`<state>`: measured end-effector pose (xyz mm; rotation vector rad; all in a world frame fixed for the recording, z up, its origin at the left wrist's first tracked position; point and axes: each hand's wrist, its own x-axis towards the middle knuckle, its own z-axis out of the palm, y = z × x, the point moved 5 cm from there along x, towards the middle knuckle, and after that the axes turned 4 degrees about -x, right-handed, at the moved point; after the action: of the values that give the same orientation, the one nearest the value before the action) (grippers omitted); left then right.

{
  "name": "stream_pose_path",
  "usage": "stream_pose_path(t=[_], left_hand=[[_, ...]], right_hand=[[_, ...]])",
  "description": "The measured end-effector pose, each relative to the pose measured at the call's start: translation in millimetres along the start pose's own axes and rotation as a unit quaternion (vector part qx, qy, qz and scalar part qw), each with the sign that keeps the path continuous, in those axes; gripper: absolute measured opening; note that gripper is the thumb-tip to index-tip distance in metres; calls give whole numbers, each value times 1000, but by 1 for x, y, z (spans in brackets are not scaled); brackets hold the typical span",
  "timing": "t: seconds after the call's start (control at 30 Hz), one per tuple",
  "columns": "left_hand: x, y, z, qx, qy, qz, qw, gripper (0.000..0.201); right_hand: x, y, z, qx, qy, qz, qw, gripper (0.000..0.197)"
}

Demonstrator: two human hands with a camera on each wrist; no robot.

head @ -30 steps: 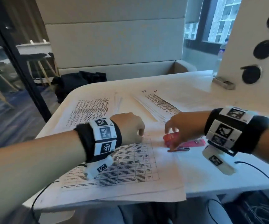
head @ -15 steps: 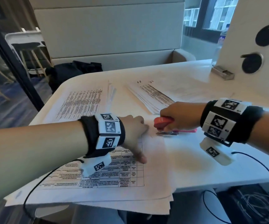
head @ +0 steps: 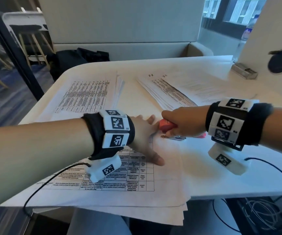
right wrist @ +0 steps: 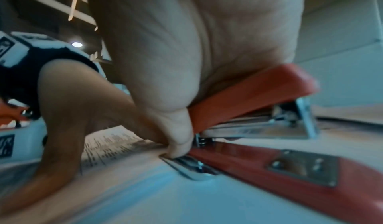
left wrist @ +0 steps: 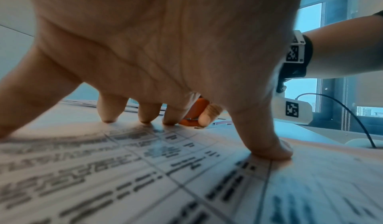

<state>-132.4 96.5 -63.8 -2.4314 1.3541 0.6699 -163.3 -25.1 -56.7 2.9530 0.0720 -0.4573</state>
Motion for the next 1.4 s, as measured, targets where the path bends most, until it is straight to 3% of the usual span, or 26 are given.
stream_pose_path(t=[0.2, 0.4, 0.57, 0.67, 0.83, 0.97, 1.07, 1.23, 1.3, 1.4], left_hand=[[1, -3, 5, -15, -12, -10, 1000, 118], [-4, 6, 1, -11, -7, 15, 1000, 105], [-3, -2, 1, -23, -13, 21, 999, 109], [0, -5, -4, -31, -4, 29, 999, 90], [-1, -2, -14, 1, 83, 2, 997, 56], [-9, 2, -2, -7, 27, -3, 1000, 88], [-12, 1, -1, -21, -6, -19, 1000, 86], [-20, 8, -3, -30, -22, -15, 999, 78], [-21, 8, -3, -29, -25, -18, 999, 79], [-16, 2, 0, -35, -27, -31, 999, 83]], right_hand=[[-3, -11, -9, -47, 71, -67, 994, 30], [2, -17, 2, -21, 11, -17, 1000, 28], [-1, -21, -4, -55, 34, -23, 998, 27], [-3, -17, -3, -65, 28, -23, 997, 30], [-2, -8, -2, -14, -3, 8, 1000, 30], [-7, -5, -11, -15, 33, -13, 999, 28], [-5, -9, -11, -21, 65, -54, 996, 24], [-5, -19, -13, -90, 151, -166, 970, 34], [-5, -20, -12, -101, 151, -176, 967, 32], [2, -12, -8, -40, 75, -108, 991, 27]])
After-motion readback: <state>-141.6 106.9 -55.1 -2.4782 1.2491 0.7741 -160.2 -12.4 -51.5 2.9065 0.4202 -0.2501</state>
